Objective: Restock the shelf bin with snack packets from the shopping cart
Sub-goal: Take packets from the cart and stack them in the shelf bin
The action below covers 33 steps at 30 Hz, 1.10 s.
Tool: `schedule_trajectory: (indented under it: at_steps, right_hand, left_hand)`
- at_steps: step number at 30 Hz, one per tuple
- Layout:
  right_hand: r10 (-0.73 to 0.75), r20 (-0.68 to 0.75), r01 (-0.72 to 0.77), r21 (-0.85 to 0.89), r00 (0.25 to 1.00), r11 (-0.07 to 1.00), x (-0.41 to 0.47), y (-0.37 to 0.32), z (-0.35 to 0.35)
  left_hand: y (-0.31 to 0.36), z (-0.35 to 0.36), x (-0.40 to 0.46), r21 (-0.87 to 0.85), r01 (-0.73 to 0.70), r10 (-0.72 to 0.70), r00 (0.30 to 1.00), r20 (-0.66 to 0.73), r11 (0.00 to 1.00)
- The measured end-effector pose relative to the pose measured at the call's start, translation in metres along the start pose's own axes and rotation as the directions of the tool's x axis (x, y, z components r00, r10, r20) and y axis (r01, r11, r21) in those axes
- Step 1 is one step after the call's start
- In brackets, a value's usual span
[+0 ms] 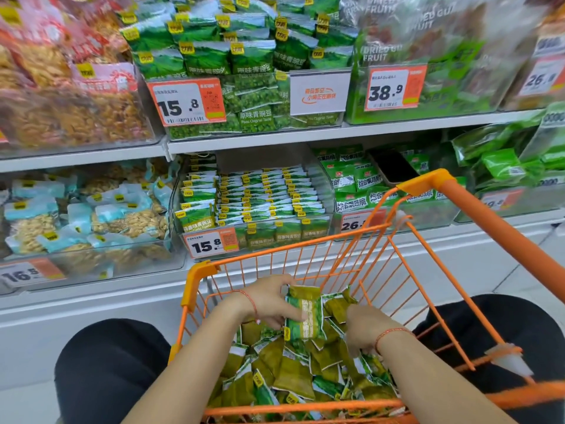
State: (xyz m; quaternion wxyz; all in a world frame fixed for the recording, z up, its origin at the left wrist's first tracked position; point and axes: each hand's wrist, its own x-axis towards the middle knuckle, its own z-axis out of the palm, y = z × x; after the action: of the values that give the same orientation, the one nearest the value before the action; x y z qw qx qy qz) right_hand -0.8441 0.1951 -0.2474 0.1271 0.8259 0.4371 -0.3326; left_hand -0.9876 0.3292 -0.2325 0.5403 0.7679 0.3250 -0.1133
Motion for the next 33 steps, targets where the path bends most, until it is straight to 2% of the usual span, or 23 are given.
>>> schedule_trajectory:
  at_steps: [2,5,7,9,11,13,14,16,17,19,20,23,25,27,30,33]
  right_hand:
    - [-0.023,-0.052,0.026,0.044,0.998,0.999,-0.001,-0.004,-0.003]
    - [-0.090,-0.202,0.120,0.142,0.975,0.983,-0.003,-0.007,-0.006]
    - [-0.144,-0.346,0.238,0.248,0.927,0.939,-0.009,-0.004,-0.010]
    - [-0.149,-0.513,0.362,0.345,0.845,0.866,-0.014,-0.003,-0.012]
    - [-0.162,-0.697,0.519,0.338,0.699,0.785,-0.018,-0.004,-0.012]
    - [-0.220,-0.863,0.645,0.149,0.454,0.749,-0.021,-0.009,-0.010]
    - [-0.262,-0.912,0.671,0.019,0.315,0.741,-0.022,-0.012,-0.009]
    - [-0.353,-0.933,0.670,-0.216,0.074,0.710,-0.025,-0.017,-0.007]
    - [-0.390,-0.921,0.660,-0.305,-0.020,0.687,-0.024,-0.018,-0.006]
    - [-0.434,-0.890,0.631,-0.419,-0.142,0.653,-0.024,-0.021,-0.005]
    - [-0.445,-0.879,0.612,-0.449,-0.172,0.651,-0.023,-0.022,-0.005]
    - [-0.470,-0.860,0.576,-0.492,-0.201,0.653,-0.021,-0.025,-0.003]
    - [-0.490,-0.851,0.567,-0.502,-0.189,0.653,-0.021,-0.026,-0.003]
    - [-0.510,-0.848,0.571,-0.492,-0.143,0.657,-0.022,-0.027,-0.002]
    - [-0.537,-0.843,0.601,-0.445,-0.031,0.664,-0.019,-0.027,0.001]
    - [-0.465,-0.881,0.668,-0.293,0.091,0.684,-0.020,-0.031,0.000]
  left_hand:
    - [-0.004,-0.007,-0.009,-0.203,-0.048,0.036,0.997,-0.065,0.978]
    - [-0.011,-0.013,-0.018,-0.477,-0.135,0.052,0.982,-0.184,0.869]
    - [-0.013,-0.019,-0.022,-0.590,-0.199,0.062,0.968,-0.245,0.782]
    - [-0.013,-0.025,-0.027,-0.693,-0.275,0.066,0.948,-0.312,0.667]
    - [-0.014,-0.029,-0.031,-0.805,-0.329,0.036,0.933,-0.359,0.493]
    - [-0.017,-0.031,-0.032,-0.885,-0.342,0.014,0.934,-0.356,0.317]
    - [-0.018,-0.031,-0.032,-0.902,-0.337,0.016,0.938,-0.345,0.269]
    - [-0.017,-0.031,-0.033,-0.918,-0.322,0.020,0.945,-0.326,0.231]
    - [-0.016,-0.030,-0.033,-0.922,-0.318,0.017,0.946,-0.323,0.221]
    - [-0.016,-0.028,-0.031,-0.936,-0.298,0.010,0.953,-0.301,0.189]
    - [-0.016,-0.027,-0.030,-0.943,-0.276,0.018,0.960,-0.278,0.185]
    - [-0.016,-0.023,-0.028,-0.947,-0.224,0.181,0.966,-0.184,0.230]
    - [-0.016,-0.020,-0.028,-0.940,-0.231,0.280,0.947,-0.158,0.252]
    - [-0.016,-0.018,-0.028,-0.930,-0.259,0.319,0.932,-0.171,0.260]
    - [-0.017,-0.017,-0.022,-0.902,-0.310,0.293,0.930,-0.223,0.299]
    - [-0.018,-0.016,-0.018,-0.899,-0.312,0.226,0.942,-0.249,0.307]
